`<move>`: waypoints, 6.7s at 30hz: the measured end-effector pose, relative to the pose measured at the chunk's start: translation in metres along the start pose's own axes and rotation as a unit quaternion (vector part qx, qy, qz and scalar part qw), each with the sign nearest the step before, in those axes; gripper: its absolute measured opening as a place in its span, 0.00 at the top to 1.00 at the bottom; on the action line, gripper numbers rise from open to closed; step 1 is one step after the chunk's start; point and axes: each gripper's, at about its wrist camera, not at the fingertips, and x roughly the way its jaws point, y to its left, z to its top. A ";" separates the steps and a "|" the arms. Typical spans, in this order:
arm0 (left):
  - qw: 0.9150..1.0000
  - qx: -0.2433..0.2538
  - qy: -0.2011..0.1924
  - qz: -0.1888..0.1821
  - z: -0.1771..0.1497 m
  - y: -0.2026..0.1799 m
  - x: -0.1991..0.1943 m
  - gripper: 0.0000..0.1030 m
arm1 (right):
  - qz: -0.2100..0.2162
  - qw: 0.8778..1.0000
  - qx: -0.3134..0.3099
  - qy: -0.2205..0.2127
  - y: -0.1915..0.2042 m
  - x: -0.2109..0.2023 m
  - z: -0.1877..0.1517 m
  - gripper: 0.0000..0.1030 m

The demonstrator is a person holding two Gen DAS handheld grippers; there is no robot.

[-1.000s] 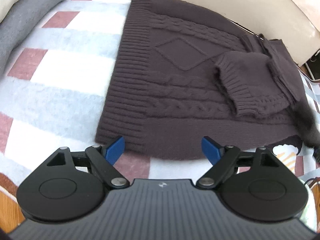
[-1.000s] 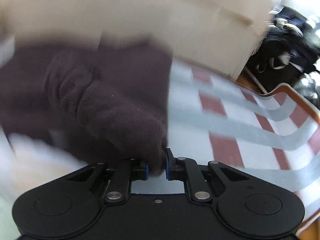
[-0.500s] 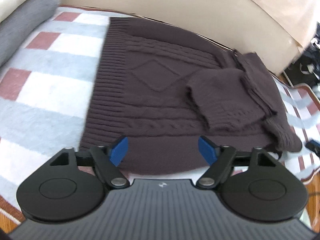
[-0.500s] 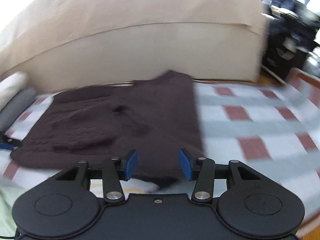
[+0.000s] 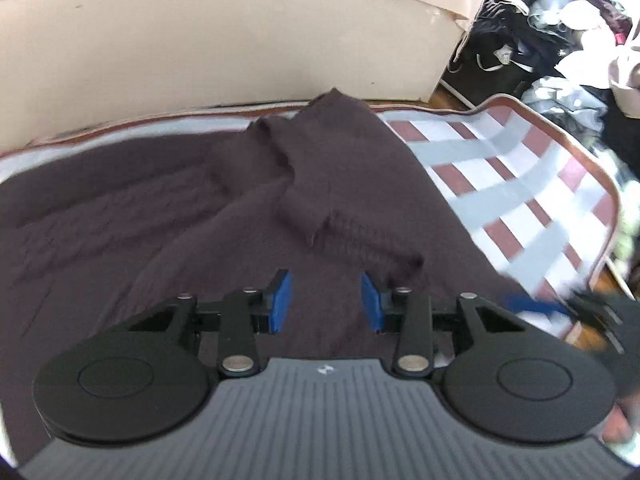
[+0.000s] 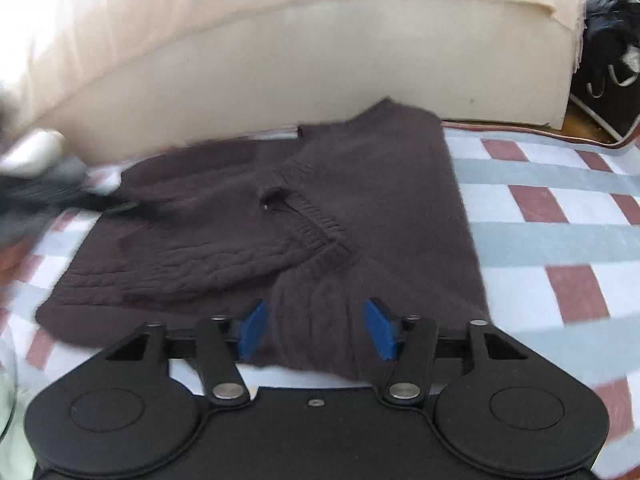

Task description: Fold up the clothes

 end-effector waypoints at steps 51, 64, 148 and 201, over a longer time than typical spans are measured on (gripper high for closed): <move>0.956 -0.218 0.035 0.194 -0.130 0.116 -0.120 0.50 | 0.090 0.994 -0.051 -0.043 0.012 -0.028 0.015 0.49; 0.928 -0.341 0.021 0.146 -0.188 0.158 -0.163 0.47 | 0.146 0.969 -0.198 0.009 0.163 -0.002 0.015 0.47; 0.983 0.106 -0.105 -0.103 -0.059 -0.042 -0.064 0.54 | 0.032 0.982 0.044 -0.181 0.042 -0.016 0.073 0.87; 0.997 -0.029 -0.074 0.000 0.030 -0.005 0.023 0.87 | 0.032 0.999 0.032 -0.023 -0.099 0.020 0.022 0.86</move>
